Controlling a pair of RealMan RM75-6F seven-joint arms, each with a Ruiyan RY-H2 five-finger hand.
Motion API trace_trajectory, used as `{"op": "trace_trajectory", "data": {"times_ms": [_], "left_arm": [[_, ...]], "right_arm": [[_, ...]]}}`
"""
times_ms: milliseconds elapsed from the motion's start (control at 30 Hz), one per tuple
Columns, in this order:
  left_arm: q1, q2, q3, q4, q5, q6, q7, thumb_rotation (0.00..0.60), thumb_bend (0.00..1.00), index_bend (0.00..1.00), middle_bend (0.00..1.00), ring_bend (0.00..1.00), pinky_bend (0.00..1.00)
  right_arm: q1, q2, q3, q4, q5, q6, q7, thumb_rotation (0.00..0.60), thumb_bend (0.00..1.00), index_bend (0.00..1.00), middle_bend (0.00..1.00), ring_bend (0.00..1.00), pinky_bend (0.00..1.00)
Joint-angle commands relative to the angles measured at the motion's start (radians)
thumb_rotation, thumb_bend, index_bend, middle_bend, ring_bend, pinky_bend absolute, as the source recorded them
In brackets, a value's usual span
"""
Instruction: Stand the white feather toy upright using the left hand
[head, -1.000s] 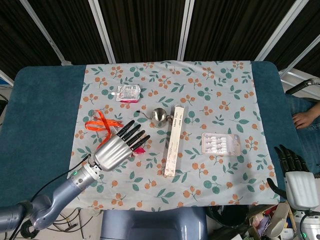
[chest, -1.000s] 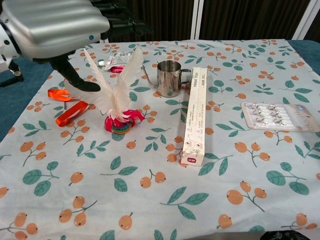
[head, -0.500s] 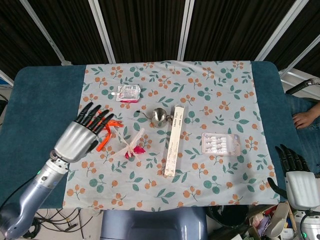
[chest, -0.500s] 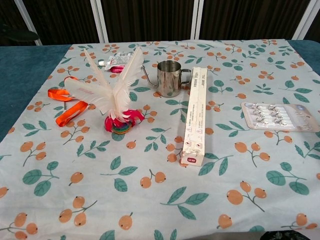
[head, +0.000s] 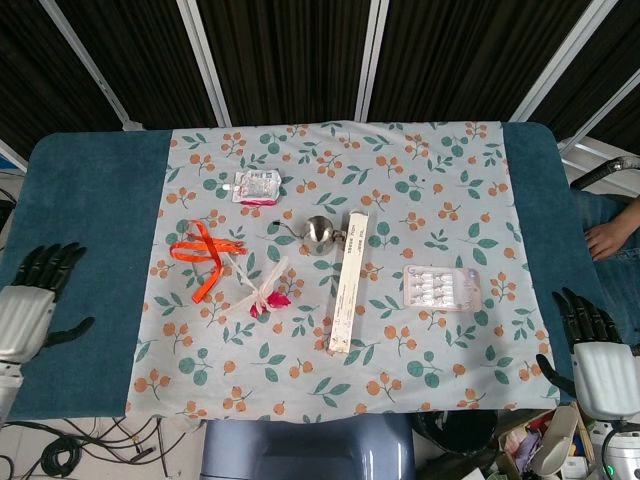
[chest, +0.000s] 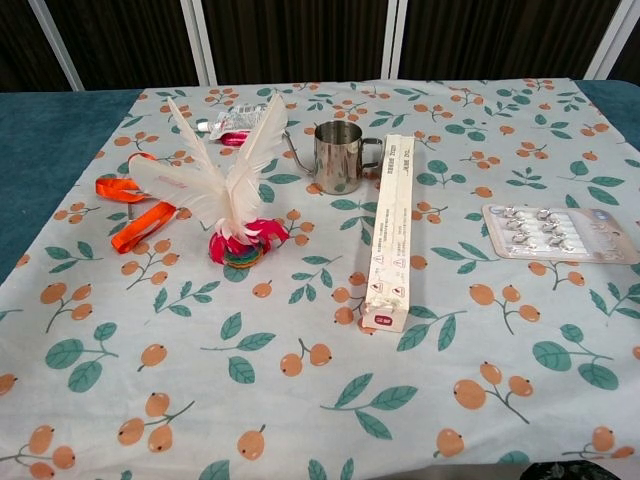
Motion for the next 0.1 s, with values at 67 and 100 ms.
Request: {"op": "trace_trajectory", "data": {"times_ms": [67, 100], "left_arm": [[0.077, -0.027, 0.026, 0.132, 0.04, 0.094, -0.123, 0.6, 0.17, 0.02, 0.05, 0.0, 0.0], [0.082, -0.029, 0.025, 0.148, 0.044, 0.102, -0.131, 0.6, 0.17, 0.02, 0.05, 0.0, 0.0]], "right_arm": [[0.0, 0.0, 0.0, 0.0, -0.001, 0.0, 0.0, 0.6, 0.14, 0.07, 0.05, 0.1, 0.16], [0.0, 0.0, 0.0, 0.0, -0.001, 0.001, 0.001, 0.6, 0.14, 0.07, 0.05, 0.1, 0.16]]}}
